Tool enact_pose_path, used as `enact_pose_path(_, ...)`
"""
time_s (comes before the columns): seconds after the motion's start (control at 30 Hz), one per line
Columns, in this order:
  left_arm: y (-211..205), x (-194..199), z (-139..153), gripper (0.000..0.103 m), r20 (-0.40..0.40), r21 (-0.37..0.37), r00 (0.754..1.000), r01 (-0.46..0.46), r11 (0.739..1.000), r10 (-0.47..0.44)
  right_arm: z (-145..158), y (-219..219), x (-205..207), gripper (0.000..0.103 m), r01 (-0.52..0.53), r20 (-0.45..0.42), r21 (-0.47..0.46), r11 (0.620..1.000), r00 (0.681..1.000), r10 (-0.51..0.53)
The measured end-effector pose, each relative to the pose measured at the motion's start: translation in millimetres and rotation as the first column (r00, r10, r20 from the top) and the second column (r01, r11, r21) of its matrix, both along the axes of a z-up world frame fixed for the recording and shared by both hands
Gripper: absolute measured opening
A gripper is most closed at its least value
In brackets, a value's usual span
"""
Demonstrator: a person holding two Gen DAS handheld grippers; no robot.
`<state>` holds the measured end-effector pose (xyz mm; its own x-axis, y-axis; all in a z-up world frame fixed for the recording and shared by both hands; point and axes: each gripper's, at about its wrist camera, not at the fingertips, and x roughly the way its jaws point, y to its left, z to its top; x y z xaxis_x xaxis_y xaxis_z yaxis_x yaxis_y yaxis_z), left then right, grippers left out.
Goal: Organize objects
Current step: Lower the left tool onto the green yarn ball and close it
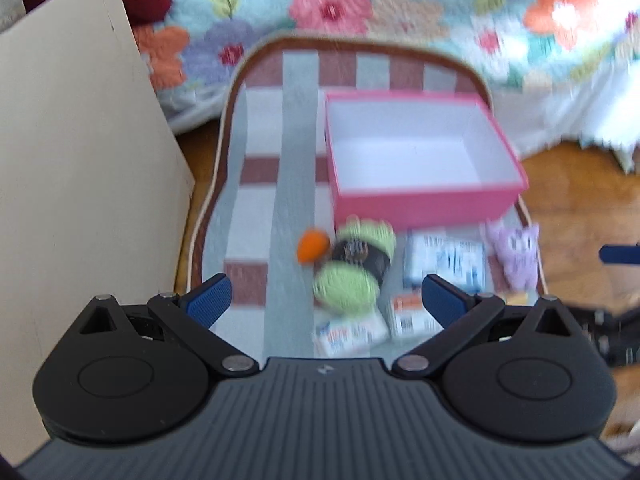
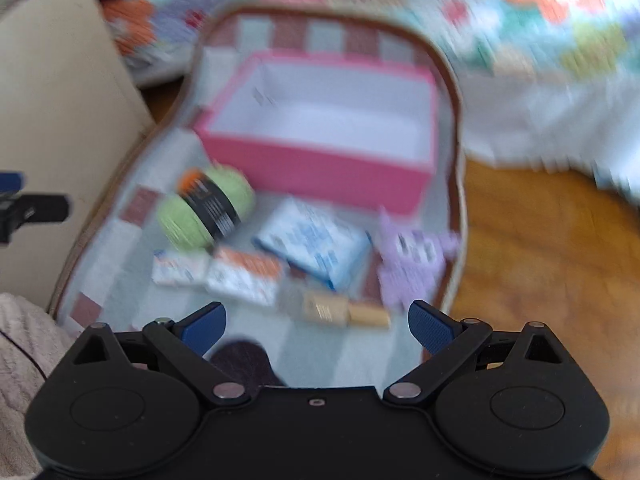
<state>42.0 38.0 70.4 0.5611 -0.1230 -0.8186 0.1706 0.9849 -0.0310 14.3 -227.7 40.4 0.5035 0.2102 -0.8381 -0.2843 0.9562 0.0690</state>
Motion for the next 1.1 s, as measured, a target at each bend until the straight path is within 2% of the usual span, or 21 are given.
enact_pose_path(0.07, 7.0, 16.9, -1.3, 0.103, -0.002, -0.04, 1.0, -0.021, 0.999, 0.021, 6.9, 8.7, 7.1, 0.1, -0.079, 0.074, 0.041, 0.996, 0.994, 0.076)
enact_pose_path(0.17, 5.4, 40.3, -12.4, 0.102, -0.024, -0.083, 0.999, 0.021, 0.996, -0.023, 5.9, 17.6, 26.3, 0.1, -0.14, 0.111, 0.141, 0.98, 0.986, 0.125)
enact_pose_path(0.27, -2.9, 61.3, -30.7, 0.101, -0.05, -0.084, 0.997, 0.052, 0.995, -0.057, -3.4, 35.6, 50.9, 0.1, -0.132, 0.061, 0.262, 0.956, 0.991, 0.12)
enact_pose_path(0.37, -7.3, 82.3, -52.4, 0.1, -0.101, -0.091, 0.992, 0.06, 0.994, -0.069, -21.5, 51.5, 69.2, 0.099, -0.118, -0.057, 0.304, 0.945, 0.988, 0.142)
enact_pose_path(0.43, -7.2, 91.6, -68.2, 0.1, -0.122, -0.106, 0.989, 0.069, 0.992, -0.082, -32.2, 57.2, 71.3, 0.099, -0.115, -0.075, 0.307, 0.945, 0.987, 0.144)
enact_pose_path(0.57, 2.1, 107.7, -102.3, 0.099, -0.181, -0.166, 0.98, 0.054, 0.985, -0.085, -53.2, 71.6, 82.0, 0.099, -0.154, -0.105, 0.25, 0.956, 0.977, 0.185)
enact_pose_path(0.77, 8.4, 117.4, -139.9, 0.099, -0.218, -0.256, 0.965, 0.09, 0.963, -0.148, -87.8, 91.3, 89.1, 0.097, -0.124, -0.188, 0.286, 0.95, 0.965, 0.183)
enact_pose_path(0.9, 12.5, 118.8, -157.6, 0.09, -0.228, -0.277, 0.958, 0.108, 0.955, -0.175, -104.1, 109.2, 91.1, 0.097, -0.139, -0.174, 0.299, 0.944, 0.965, 0.197)
enact_pose_path(1.0, 21.6, 121.5, -173.7, 0.08, -0.267, -0.312, 0.95, 0.075, 0.947, -0.163, -119.4, 120.1, 101.4, 0.097, -0.125, -0.185, 0.297, 0.947, 0.965, 0.185)
enact_pose_path(1.1, 27.5, 125.3, -187.6, 0.076, -0.292, -0.325, 0.947, 0.036, 0.945, -0.137, -130.8, 127.3, 108.4, 0.097, -0.108, -0.183, 0.271, 0.956, 0.97, 0.161)
